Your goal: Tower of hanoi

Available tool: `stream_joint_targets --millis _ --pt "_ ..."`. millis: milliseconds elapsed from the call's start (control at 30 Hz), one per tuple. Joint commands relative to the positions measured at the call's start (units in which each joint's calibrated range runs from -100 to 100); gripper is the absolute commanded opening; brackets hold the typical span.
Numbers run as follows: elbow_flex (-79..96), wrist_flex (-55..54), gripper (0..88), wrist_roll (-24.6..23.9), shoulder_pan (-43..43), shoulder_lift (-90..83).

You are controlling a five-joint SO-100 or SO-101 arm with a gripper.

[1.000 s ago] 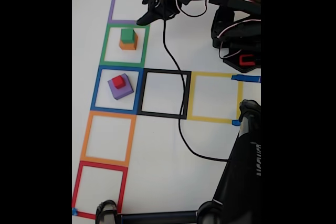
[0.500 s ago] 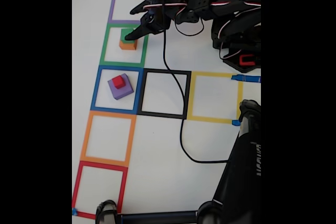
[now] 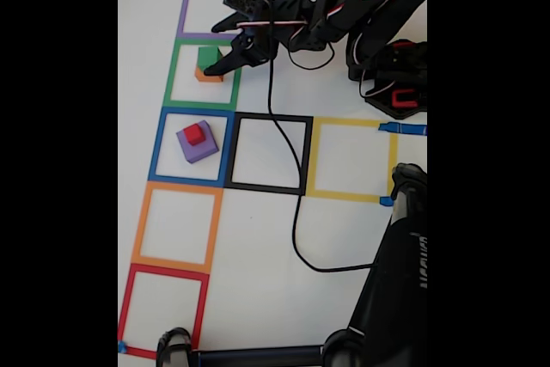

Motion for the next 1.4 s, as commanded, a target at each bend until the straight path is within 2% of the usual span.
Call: stream_joint_targets --millis 0,233,833,1367 --pt "-0.6 -7.2 29.5 0.4 -0.9 5.2" --pt "-3.6 -11.8 29.3 0.4 0.0 12.4" --pt "-8.1 -15.3 26.8 0.4 -1.6 21.0" --pt "-7.3 -15.3 12.1 0.4 -3.9 21.4"
